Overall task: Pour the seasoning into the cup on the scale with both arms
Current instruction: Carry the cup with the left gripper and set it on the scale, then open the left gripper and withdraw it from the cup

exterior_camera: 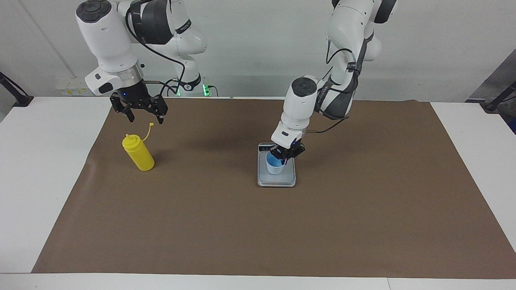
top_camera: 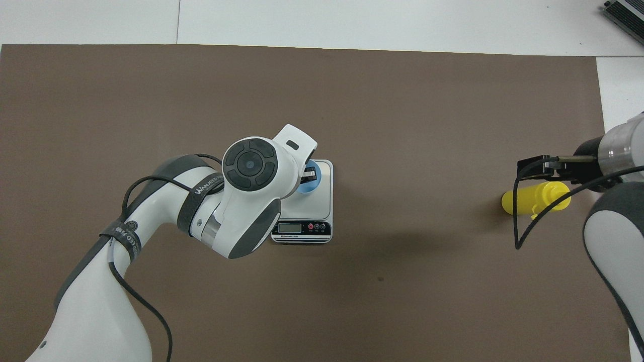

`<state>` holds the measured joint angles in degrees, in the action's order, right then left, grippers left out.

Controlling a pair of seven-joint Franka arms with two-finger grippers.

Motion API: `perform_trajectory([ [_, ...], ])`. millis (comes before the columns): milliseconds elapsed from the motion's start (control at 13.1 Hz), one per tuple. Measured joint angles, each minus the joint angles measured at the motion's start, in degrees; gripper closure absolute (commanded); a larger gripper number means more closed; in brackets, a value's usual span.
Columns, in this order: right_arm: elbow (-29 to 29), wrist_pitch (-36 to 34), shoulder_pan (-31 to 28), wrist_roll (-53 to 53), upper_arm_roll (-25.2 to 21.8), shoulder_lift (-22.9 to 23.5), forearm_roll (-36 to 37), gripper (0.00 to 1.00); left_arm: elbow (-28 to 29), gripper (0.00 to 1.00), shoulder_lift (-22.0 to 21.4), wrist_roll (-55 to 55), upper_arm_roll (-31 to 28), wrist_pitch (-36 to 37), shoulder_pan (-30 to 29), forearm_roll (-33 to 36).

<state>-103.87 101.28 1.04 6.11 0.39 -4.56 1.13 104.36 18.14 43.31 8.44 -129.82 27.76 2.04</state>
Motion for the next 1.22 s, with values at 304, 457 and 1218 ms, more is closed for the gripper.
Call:
perform_trajectory([
  [304,0.0,0.0,0.0,0.0,0.0,0.0,0.0,0.0,0.0,0.0,0.1,0.0,-0.2,-0.2,0.0,0.7],
  [457,0.0,0.0,0.0,0.0,0.0,0.0,0.0,0.0,-0.4,0.0,0.0,0.0,-0.5,0.3,0.0,1.1],
  [1218,-0.1,-0.1,-5.8,-0.1,-0.8,0.0,0.0,0.0,-3.9,0.0,-10.1,-18.1,-1.7,17.9,-13.6,1.4],
])
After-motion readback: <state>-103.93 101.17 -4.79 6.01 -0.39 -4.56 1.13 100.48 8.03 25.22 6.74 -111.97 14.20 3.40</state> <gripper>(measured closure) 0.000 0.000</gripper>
